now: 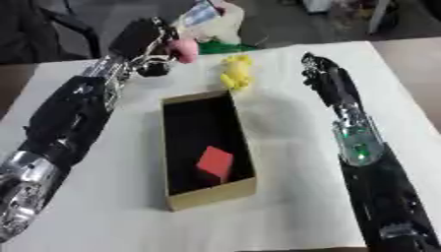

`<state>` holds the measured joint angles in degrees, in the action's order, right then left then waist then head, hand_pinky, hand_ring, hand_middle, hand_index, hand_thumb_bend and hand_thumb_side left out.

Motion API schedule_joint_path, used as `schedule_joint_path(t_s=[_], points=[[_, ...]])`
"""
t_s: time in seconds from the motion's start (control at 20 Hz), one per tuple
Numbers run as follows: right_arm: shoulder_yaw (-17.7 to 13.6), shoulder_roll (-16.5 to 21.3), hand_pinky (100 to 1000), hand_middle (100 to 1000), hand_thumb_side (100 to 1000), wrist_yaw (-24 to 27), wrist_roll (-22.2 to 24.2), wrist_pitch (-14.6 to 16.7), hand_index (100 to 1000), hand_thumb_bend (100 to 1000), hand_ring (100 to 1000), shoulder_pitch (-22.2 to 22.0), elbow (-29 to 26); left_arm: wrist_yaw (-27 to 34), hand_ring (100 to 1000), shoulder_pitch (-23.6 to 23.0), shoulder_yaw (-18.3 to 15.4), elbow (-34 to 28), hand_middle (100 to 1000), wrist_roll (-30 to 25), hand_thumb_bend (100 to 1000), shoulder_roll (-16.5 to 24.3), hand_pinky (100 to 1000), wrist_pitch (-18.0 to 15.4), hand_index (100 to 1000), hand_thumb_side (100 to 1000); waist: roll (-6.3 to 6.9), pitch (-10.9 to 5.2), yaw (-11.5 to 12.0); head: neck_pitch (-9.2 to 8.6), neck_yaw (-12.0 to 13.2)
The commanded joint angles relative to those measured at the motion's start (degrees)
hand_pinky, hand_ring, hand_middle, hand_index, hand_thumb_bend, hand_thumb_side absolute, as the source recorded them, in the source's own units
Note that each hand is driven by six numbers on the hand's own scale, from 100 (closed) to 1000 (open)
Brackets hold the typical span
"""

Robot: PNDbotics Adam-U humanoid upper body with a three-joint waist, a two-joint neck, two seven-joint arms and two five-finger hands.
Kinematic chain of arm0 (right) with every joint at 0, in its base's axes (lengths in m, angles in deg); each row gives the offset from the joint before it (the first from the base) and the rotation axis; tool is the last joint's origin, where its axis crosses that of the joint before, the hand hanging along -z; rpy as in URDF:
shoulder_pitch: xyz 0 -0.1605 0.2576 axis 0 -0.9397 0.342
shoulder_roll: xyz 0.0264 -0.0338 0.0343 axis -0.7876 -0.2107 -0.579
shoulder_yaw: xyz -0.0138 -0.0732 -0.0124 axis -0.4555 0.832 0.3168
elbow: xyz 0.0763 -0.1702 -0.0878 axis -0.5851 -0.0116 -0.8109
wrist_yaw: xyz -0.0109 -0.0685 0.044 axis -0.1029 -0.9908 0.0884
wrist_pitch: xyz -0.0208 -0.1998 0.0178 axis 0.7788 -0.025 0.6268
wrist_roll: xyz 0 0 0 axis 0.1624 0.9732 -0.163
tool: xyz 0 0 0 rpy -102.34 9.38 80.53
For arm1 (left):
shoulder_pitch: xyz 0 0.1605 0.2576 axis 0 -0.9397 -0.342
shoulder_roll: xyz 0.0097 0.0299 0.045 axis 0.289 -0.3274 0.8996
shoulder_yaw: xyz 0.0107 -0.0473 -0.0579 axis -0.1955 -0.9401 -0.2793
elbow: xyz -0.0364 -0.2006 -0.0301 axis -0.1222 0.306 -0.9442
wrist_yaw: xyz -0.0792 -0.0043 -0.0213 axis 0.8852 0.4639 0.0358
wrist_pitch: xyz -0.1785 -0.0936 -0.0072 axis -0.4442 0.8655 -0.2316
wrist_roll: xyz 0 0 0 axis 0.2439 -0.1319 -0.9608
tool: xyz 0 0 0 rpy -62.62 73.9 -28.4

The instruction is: Pick up objects on the table and place them in the box.

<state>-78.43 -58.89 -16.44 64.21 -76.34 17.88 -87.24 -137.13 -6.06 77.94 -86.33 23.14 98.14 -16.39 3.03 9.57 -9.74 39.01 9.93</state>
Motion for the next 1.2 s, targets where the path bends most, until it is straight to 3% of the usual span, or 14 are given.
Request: schedule_joint_path(t_s=[0.05,0.15,0.2,0.25,0.55,0.9,1.1,1.2], points=[[-0.31,1.48,715,657,1000,-0.63,-0.30,-0.23,868,100,677,0.94,-0.45,3.08,411,0.53,3.10,-4.02,310,-0.60,100,2.37,452,-4.75,546,100,-0.35,-1.88,0.55,0.88,-0.60],[-0.35,1.65,716,657,1000,-0.79,-0.38,-0.22,868,100,677,0.84,-0.43,4.87,414,-0.28,5.34,-6.01,314,-1.08,100,2.78,456,-7.61,548,100,-0.32,-2.53,1.18,1.31,-0.85],[-0.38,1.70,716,657,1000,-0.86,-0.41,-0.23,868,100,677,0.81,-0.43,5.62,418,-0.69,6.48,-6.91,319,-1.42,181,2.93,460,-8.92,551,134,-0.32,-2.80,1.42,1.42,-0.98],[-0.42,1.74,716,657,1000,-0.90,-0.44,-0.24,869,100,678,0.77,-0.41,6.31,418,-1.17,7.71,-7.83,321,-1.76,114,3.08,462,-10.33,551,100,-0.36,-3.07,1.70,1.53,-1.16],[-0.46,1.86,717,658,1000,-1.01,-0.46,-0.31,869,100,679,0.67,-0.24,9.02,424,-3.76,14.52,-11.53,333,-4.62,140,3.19,472,-17.36,557,100,-0.72,-4.14,2.90,2.19,-2.03],[-0.40,1.76,717,658,1000,-0.90,-0.36,-0.25,869,100,680,0.63,-0.05,10.11,427,-4.84,17.40,-12.06,339,-6.97,134,2.48,474,-20.45,560,118,-1.02,-4.31,3.26,2.43,-2.56],[-0.23,1.39,717,659,1000,-0.93,-0.14,-0.19,870,100,680,0.83,0.06,7.74,433,-6.03,20.77,-10.11,349,-9.38,122,-1.57,477,-22.99,566,153,-1.52,-4.23,3.16,2.55,-2.90],[-0.25,1.40,717,659,1000,-0.86,-0.15,-0.19,870,100,680,0.85,0.16,6.16,436,-6.43,20.92,-8.56,352,-10.11,109,-3.82,479,-24.17,570,165,-1.73,-4.18,3.28,2.58,-3.07]])
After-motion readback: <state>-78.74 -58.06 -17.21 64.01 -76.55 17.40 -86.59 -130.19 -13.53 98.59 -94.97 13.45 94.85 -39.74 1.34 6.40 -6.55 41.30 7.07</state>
